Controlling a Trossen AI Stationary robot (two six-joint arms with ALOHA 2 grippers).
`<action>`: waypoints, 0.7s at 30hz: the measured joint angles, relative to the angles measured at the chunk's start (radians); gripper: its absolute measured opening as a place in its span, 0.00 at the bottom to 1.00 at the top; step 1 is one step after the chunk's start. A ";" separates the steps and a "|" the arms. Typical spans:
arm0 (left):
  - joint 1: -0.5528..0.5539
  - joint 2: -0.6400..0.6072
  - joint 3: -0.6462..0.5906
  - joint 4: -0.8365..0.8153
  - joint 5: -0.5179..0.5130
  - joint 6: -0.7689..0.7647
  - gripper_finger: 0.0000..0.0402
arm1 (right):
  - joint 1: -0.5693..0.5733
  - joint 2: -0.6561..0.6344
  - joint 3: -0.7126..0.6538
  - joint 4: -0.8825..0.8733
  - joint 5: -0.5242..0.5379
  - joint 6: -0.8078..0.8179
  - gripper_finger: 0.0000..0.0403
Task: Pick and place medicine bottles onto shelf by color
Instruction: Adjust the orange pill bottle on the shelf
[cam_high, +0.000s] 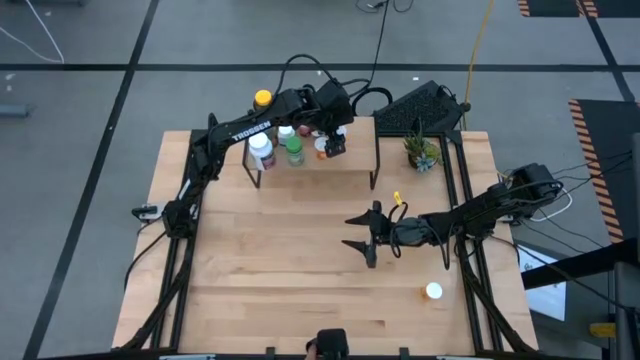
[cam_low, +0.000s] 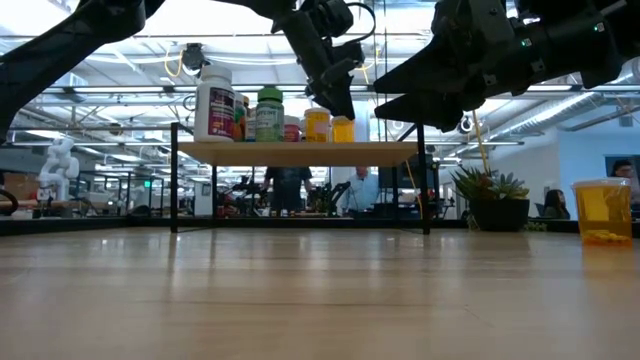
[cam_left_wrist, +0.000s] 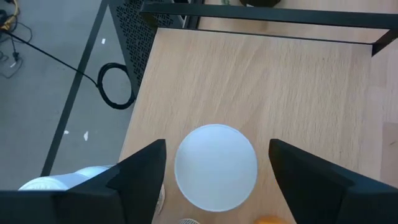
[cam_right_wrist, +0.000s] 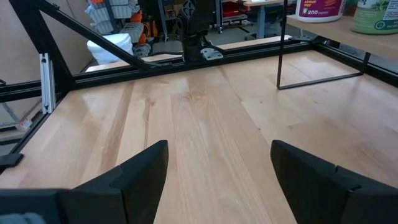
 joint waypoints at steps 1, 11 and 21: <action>0.000 0.000 0.000 0.000 0.000 0.000 0.72 | 0.000 0.000 0.000 0.000 0.000 0.000 0.69; -0.016 -0.011 0.000 -0.033 -0.040 0.027 0.74 | 0.000 0.000 0.000 -0.008 0.000 -0.001 0.69; -0.097 -0.085 0.001 -0.044 -0.188 0.120 0.73 | 0.000 0.000 0.000 -0.023 0.000 -0.001 0.69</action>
